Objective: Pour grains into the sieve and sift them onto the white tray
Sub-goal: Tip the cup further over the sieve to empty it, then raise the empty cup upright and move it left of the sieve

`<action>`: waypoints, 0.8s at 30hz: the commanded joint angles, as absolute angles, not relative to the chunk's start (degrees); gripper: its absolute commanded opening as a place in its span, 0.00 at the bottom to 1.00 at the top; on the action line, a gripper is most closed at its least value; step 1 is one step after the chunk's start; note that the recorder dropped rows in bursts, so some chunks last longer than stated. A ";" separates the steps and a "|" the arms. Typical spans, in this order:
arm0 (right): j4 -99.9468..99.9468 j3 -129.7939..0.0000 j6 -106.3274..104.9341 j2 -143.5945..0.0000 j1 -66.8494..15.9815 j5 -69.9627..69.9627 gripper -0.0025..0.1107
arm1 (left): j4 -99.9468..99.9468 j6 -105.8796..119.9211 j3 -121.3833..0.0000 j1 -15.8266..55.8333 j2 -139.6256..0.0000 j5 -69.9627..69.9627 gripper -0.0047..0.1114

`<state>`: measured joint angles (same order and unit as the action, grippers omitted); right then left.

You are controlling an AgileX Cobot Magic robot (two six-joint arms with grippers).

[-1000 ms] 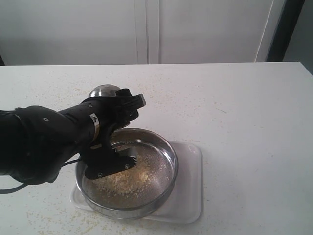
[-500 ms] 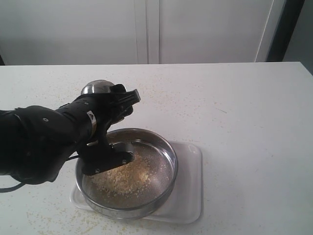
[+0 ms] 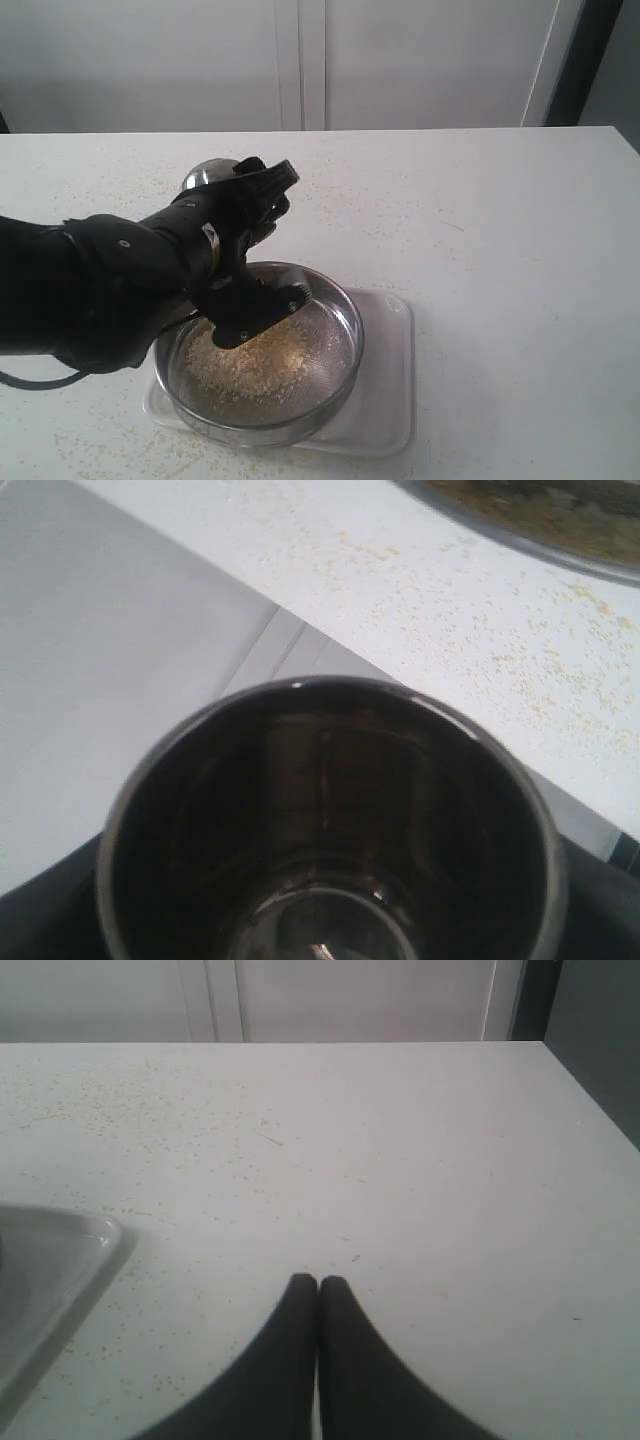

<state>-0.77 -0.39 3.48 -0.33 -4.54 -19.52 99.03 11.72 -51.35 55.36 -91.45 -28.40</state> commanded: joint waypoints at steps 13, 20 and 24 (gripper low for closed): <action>-0.40 0.00 3.75 0.00 -4.65 -19.24 0.02 | 99.95 17.25 -53.85 56.01 -94.29 -34.72 0.04; -0.40 0.00 3.75 0.00 -4.65 -19.24 0.02 | 99.95 -20.02 -54.37 55.01 -93.56 -38.88 0.04; -0.40 0.00 3.75 0.00 -4.65 -19.24 0.02 | 99.95 -38.94 -54.37 52.65 -92.48 -35.43 0.04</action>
<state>-0.77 -0.39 3.48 -0.33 -4.54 -19.52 99.20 -24.53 -53.97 54.28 -94.05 -36.54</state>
